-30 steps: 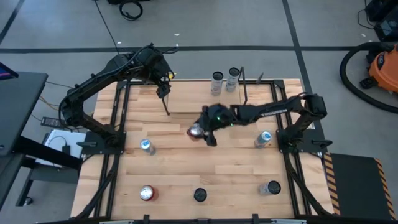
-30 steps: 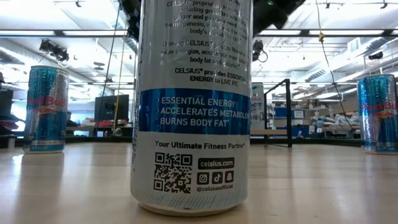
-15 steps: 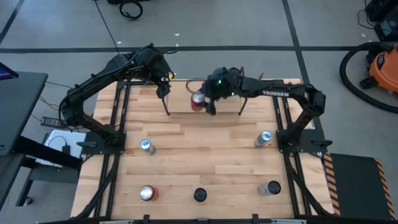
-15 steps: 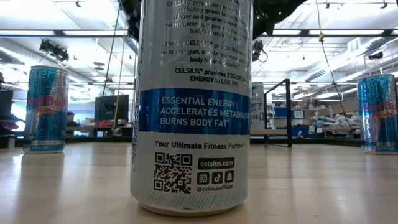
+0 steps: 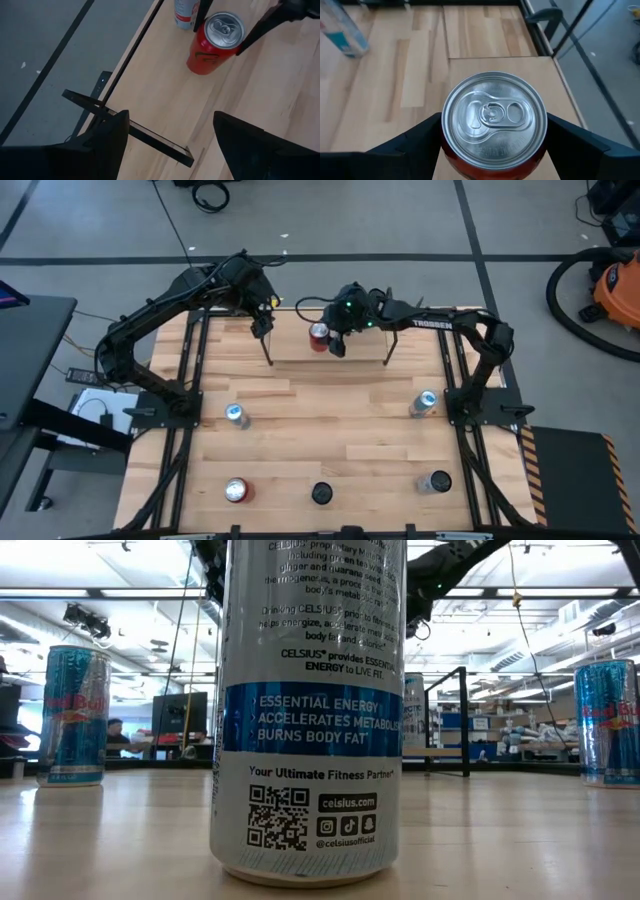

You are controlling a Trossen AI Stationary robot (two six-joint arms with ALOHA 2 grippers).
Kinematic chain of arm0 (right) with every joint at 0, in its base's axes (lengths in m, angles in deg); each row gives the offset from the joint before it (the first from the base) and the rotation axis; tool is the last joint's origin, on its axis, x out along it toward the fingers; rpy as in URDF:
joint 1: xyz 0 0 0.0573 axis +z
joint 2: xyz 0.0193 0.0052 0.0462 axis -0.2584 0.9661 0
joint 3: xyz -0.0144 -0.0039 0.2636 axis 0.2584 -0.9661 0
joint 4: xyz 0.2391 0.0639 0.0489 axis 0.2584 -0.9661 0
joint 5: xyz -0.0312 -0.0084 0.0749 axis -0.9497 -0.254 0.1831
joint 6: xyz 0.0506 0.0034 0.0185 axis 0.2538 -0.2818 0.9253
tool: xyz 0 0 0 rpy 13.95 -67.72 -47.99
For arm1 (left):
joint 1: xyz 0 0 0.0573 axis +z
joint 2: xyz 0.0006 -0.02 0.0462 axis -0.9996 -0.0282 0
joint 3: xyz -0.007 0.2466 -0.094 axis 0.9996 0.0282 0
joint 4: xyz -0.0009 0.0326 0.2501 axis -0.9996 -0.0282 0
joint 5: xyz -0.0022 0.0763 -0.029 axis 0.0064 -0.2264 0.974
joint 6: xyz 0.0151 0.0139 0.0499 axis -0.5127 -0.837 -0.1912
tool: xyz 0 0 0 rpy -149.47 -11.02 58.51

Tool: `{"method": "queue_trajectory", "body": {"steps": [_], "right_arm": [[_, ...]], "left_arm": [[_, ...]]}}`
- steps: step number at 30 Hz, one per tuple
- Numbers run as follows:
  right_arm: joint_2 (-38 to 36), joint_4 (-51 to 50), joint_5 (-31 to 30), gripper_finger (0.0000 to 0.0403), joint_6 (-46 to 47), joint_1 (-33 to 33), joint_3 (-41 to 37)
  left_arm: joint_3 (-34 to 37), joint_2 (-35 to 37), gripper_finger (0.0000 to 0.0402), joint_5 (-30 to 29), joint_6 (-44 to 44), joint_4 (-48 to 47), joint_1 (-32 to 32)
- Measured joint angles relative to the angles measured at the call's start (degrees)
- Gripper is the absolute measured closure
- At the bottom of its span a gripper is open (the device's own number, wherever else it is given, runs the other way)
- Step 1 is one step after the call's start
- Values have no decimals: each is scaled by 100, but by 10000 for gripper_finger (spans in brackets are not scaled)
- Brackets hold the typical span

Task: Place canned beverage on shelf
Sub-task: Put the top red-black soda can on the shelf

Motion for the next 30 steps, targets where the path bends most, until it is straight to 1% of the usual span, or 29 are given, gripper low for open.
{"method": "queue_trajectory", "body": {"steps": [15,18,20,30], "right_arm": [[7,8,-111,87,59,158,-11],[-15,-22,-224,87,14,213,-22],[-60,-102,-430,87,-54,232,-41],[-246,-96,-478,86,12,105,-44]], "left_arm": [[0,0,111,0,-83,8,0],[0,0,111,0,-83,8,0],[0,0,111,0,-83,7,0],[0,0,111,0,-81,8,-1]]}}
